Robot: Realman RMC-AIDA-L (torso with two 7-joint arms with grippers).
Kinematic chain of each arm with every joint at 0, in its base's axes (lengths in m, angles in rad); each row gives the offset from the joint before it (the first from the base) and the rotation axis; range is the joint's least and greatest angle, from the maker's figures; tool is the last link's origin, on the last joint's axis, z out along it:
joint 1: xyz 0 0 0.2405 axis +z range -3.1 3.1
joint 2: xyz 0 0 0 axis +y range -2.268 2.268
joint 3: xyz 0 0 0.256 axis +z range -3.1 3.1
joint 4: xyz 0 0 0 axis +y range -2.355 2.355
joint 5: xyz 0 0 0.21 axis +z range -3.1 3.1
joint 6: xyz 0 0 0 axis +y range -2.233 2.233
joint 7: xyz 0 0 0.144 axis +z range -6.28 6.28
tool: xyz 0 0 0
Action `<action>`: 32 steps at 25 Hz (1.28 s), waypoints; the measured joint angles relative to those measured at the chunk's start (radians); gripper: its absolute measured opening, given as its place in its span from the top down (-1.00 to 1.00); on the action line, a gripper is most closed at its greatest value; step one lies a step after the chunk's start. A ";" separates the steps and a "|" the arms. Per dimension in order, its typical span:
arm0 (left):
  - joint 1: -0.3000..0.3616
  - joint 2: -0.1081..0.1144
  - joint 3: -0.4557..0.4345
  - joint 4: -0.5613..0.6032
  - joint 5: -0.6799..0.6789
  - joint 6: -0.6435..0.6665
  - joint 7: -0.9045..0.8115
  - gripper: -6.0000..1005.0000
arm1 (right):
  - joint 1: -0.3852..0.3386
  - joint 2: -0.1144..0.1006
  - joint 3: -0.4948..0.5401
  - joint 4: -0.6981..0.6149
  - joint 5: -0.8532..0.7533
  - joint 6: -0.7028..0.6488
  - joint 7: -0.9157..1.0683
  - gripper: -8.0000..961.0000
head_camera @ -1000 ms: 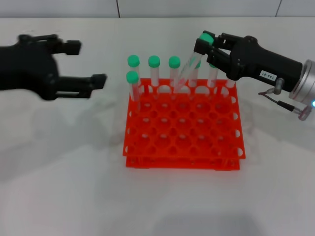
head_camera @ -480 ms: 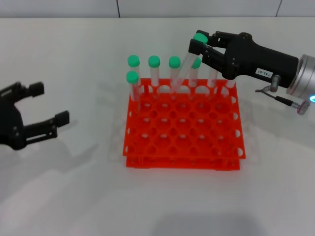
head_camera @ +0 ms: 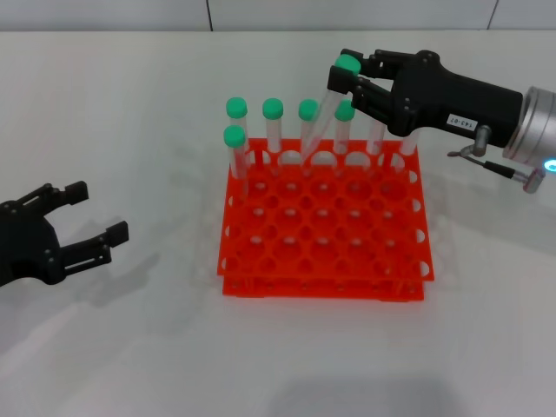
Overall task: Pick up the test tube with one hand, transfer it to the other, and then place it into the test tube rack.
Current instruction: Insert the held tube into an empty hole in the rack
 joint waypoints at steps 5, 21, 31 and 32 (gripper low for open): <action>-0.008 0.000 0.002 0.002 0.020 0.003 0.002 -0.73 | 0.008 -0.002 -0.003 -0.013 -0.006 0.012 0.000 0.31; -0.004 -0.003 -0.003 -0.012 0.045 -0.010 0.007 -0.73 | -0.143 0.039 -0.099 -0.420 -0.179 0.277 0.145 0.27; -0.009 -0.004 0.000 -0.014 0.047 -0.022 0.008 -0.73 | -0.246 0.045 -0.255 -0.532 -0.045 0.414 0.096 0.25; -0.009 -0.004 0.000 -0.015 0.048 -0.023 0.008 -0.73 | -0.251 0.045 -0.274 -0.532 -0.010 0.427 0.069 0.25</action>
